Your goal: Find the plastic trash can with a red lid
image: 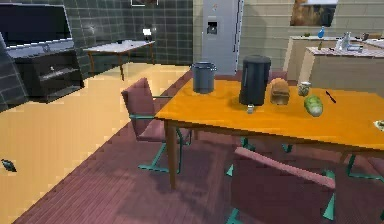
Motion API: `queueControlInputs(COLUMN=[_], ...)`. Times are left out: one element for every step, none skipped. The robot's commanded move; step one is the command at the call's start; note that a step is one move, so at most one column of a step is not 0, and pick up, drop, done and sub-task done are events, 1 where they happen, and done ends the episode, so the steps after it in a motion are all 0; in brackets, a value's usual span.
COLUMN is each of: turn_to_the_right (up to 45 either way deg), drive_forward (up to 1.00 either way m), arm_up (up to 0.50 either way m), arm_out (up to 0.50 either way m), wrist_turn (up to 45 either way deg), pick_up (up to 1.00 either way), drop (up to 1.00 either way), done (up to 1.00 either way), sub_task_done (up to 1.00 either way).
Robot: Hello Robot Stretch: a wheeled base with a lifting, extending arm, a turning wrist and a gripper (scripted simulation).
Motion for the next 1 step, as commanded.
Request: queueControlInputs(turn_to_the_right=[0.0], drive_forward=[0.15], arm_up=[0.00], arm_out=[0.00], wrist_turn=[0.0], pick_up=[0.00], drop=[0.00], done=[0.00], sub_task_done=[0.00])
